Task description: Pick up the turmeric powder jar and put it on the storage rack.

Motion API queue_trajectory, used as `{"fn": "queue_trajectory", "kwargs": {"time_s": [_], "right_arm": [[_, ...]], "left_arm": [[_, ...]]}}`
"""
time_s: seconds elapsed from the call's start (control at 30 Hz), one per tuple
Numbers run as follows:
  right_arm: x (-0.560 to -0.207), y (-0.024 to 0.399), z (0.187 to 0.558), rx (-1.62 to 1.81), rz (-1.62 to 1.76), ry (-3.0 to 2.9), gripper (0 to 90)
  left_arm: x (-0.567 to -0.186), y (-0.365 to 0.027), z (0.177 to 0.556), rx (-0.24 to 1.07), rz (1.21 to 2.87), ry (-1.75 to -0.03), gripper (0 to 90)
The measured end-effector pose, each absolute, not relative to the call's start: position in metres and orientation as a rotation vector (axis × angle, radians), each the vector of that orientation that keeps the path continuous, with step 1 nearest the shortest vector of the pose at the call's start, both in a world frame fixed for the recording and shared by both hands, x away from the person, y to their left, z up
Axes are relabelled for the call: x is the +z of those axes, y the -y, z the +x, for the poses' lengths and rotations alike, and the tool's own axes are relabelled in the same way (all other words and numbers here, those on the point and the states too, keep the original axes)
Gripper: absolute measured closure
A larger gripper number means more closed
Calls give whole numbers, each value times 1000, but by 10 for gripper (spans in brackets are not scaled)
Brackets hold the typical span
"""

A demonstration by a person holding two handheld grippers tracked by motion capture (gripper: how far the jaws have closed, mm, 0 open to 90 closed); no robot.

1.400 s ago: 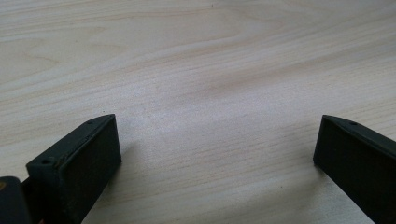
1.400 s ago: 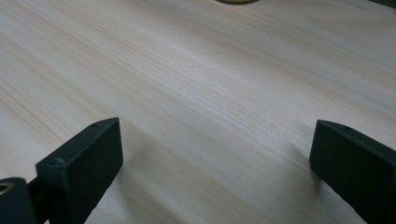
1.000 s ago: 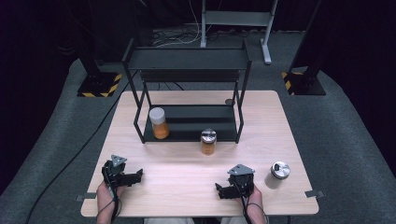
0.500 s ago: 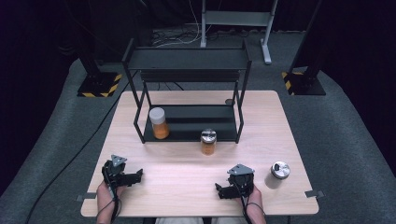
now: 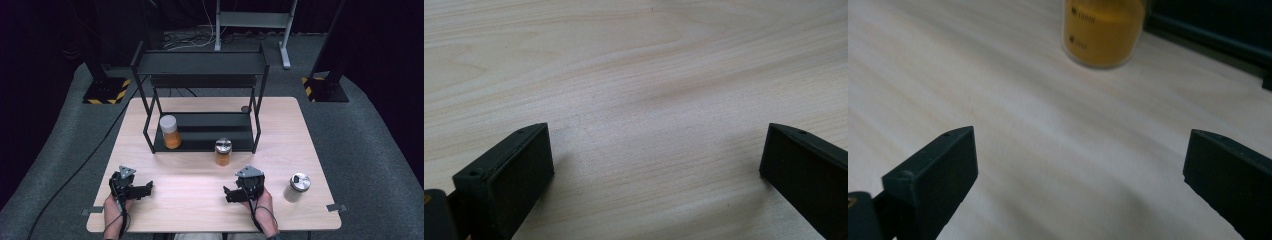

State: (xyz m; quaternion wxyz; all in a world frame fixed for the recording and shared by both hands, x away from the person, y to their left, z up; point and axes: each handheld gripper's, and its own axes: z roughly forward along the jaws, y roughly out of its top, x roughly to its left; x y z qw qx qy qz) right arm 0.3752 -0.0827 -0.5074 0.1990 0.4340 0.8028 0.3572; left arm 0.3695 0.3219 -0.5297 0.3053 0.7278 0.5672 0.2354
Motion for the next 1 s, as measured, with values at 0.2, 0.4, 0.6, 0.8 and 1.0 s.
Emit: {"fn": "queue_trajectory", "kwargs": {"time_s": [0.2, 0.4, 0.6, 0.8, 1.0], "right_arm": [[-500, 68, 403, 988, 1215, -2211, 2], [-493, 55, 431, 981, 1197, -2187, 0], [-488, 47, 448, 999, 1210, -2186, 0], [-493, 34, 460, 952, 1219, -2210, 0], [-493, 30, 467, 940, 1219, -2211, 0]], "left_arm": [[-530, -322, 369, 623, 1927, -1501, 2], [-530, -322, 369, 624, 1927, -1502, 3], [-530, -321, 368, 627, 1932, -1495, 3], [-530, -322, 369, 619, 1931, -1496, 3], [-530, -322, 369, 619, 1931, -1496, 3]]}}
